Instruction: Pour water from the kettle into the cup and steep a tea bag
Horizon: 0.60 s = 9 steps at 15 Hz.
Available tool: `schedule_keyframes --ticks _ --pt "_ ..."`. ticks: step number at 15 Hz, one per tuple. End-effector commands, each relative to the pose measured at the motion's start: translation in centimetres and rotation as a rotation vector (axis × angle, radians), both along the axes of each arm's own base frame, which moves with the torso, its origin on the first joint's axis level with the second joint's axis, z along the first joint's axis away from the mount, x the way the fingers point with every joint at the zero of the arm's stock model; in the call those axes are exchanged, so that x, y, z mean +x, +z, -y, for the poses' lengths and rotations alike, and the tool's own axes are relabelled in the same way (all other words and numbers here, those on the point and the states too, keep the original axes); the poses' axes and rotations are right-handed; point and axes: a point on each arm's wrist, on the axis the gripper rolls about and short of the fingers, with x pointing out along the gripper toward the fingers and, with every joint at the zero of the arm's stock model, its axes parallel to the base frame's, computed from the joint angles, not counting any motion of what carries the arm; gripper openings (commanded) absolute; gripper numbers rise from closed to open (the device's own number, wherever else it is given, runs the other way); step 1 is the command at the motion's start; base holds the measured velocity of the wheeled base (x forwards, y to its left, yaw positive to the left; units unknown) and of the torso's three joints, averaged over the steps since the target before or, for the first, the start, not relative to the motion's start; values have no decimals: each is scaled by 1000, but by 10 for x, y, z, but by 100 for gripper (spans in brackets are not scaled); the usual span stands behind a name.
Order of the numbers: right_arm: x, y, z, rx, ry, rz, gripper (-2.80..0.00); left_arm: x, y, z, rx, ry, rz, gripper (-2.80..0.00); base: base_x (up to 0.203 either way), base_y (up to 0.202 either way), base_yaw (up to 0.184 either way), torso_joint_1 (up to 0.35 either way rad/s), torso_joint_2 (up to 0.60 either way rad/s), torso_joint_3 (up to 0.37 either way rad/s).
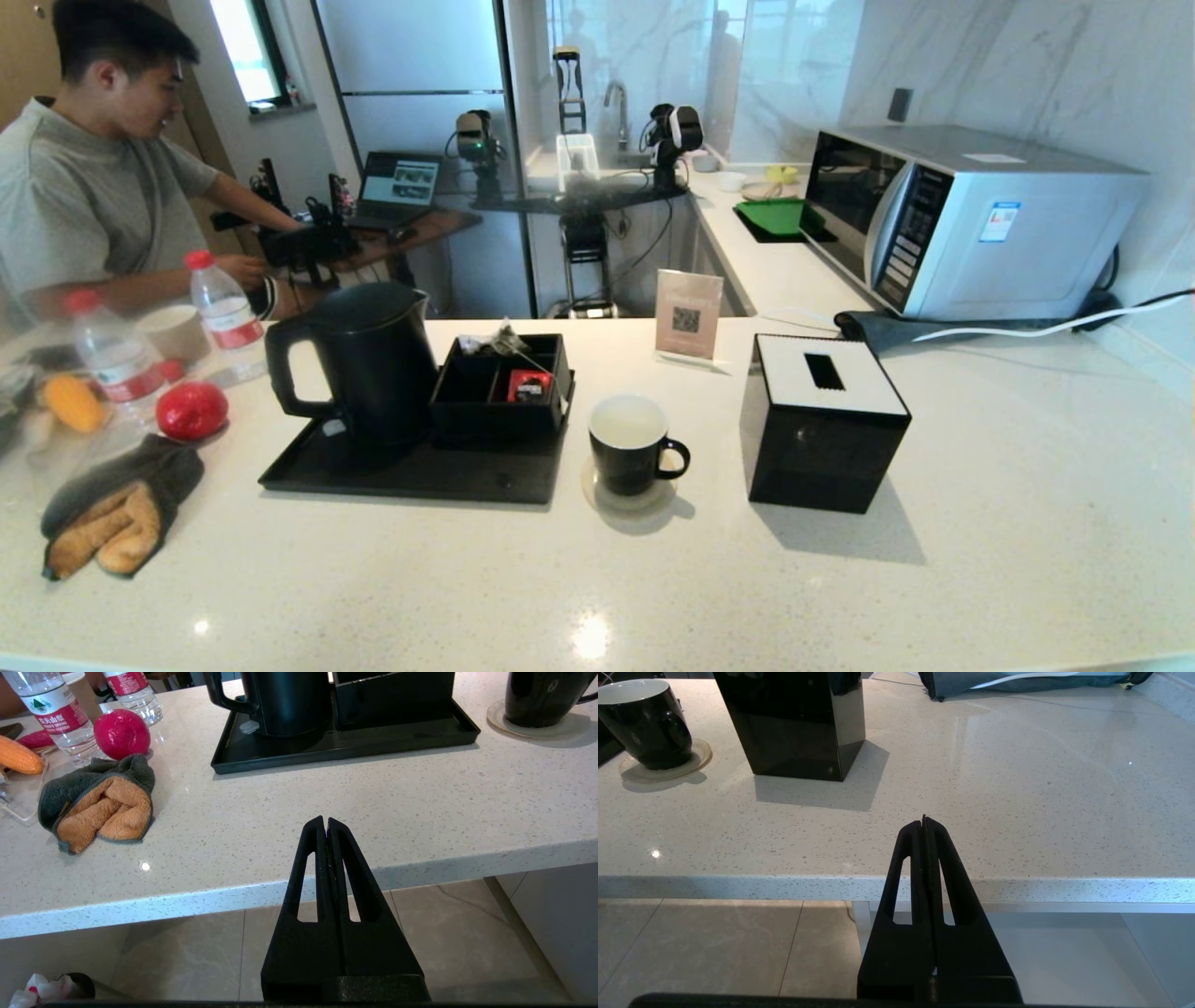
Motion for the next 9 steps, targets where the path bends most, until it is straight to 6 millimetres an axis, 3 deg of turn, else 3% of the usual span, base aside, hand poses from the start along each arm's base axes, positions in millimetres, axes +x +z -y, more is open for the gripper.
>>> schedule_keyframes --ticks 1,9 --pt "0 0 0 0 0 1 -280 0 0 0 -1 1 0 -280 0 0 0 0 0 0" --pt "0 0 0 0 0 0 -280 0 -1 0 -50 10 -5 -280 0 0 0 0 0 0"
